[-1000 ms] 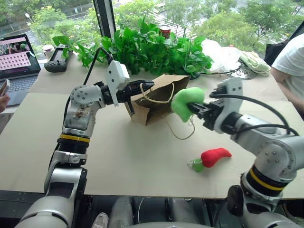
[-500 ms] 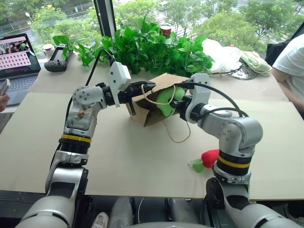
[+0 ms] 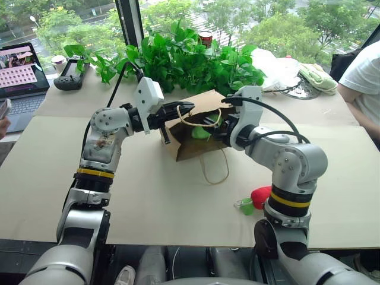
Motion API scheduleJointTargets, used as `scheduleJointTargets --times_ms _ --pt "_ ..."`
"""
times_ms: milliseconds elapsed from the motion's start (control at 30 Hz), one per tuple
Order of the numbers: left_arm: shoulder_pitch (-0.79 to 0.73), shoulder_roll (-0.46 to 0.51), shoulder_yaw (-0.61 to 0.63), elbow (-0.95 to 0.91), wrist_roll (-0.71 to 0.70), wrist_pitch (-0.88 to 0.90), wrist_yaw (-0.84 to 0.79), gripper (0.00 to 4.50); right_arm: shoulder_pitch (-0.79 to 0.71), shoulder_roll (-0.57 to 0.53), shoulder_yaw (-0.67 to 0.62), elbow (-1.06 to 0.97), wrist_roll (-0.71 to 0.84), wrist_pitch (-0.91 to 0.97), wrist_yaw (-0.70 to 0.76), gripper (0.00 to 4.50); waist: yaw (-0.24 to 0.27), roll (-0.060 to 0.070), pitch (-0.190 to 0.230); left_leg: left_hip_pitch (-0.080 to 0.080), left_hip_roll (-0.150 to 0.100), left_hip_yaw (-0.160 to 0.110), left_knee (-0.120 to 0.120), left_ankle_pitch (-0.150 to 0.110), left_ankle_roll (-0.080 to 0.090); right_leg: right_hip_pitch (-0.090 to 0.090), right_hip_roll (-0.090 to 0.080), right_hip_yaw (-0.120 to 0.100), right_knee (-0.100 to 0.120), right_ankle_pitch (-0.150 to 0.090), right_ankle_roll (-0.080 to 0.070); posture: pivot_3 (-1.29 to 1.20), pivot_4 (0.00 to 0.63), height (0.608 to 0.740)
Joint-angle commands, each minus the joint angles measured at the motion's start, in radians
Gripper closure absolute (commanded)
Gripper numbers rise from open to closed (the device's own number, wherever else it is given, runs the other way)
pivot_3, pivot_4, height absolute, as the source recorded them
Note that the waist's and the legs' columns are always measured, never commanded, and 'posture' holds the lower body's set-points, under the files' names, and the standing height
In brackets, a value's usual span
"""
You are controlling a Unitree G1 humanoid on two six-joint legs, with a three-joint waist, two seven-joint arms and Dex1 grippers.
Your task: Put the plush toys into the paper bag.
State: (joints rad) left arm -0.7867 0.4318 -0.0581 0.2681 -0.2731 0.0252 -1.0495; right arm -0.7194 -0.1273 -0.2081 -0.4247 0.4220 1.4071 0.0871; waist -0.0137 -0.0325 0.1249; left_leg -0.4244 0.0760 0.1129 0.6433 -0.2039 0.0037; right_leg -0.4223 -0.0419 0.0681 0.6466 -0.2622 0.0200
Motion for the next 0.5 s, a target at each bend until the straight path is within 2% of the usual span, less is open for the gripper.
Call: scheduleJointTargets --times_ms 33,233,367,500 --pt "-0.028 0.002 0.01 -0.007 0.003 -0.019 0.008 4.5 0.049 -0.138 -0.061 -0.142 0.064 0.081 0.085 0.02 0.003 0.0 0.0 0.0 0.0 0.0 0.0 0.0 0.0 0.0 0.0 0.0 -0.001 0.0 0.0 0.0 0.15 0.74" --pt "-0.034 -0.003 0.01 0.007 0.002 -0.022 0.007 4.5 0.189 -0.45 -0.101 -0.315 0.174 0.142 0.276 0.02 -0.001 0.0 0.0 -0.001 0.0 0.0 -0.001 0.0 0.001 0.0 -0.001 0.0 -0.003 0.0 0.0 0.0 0.15 0.74" --pt "-0.037 -0.009 0.007 0.014 0.002 -0.024 0.005 4.5 0.37 -0.728 -0.038 -0.429 0.219 0.101 0.412 0.02 -0.003 0.001 0.0 0.0 0.0 -0.001 -0.001 0.0 0.001 0.001 0.0 0.001 -0.004 0.0 0.001 0.0 0.15 0.74" --pt "-0.038 -0.012 0.004 0.017 0.002 -0.027 0.002 4.5 0.54 -0.893 0.005 -0.471 0.21 0.017 0.486 0.02 -0.005 0.001 0.001 0.001 -0.002 -0.003 -0.001 0.0 0.001 0.003 -0.001 0.002 -0.005 -0.001 0.002 0.0 0.15 0.74"
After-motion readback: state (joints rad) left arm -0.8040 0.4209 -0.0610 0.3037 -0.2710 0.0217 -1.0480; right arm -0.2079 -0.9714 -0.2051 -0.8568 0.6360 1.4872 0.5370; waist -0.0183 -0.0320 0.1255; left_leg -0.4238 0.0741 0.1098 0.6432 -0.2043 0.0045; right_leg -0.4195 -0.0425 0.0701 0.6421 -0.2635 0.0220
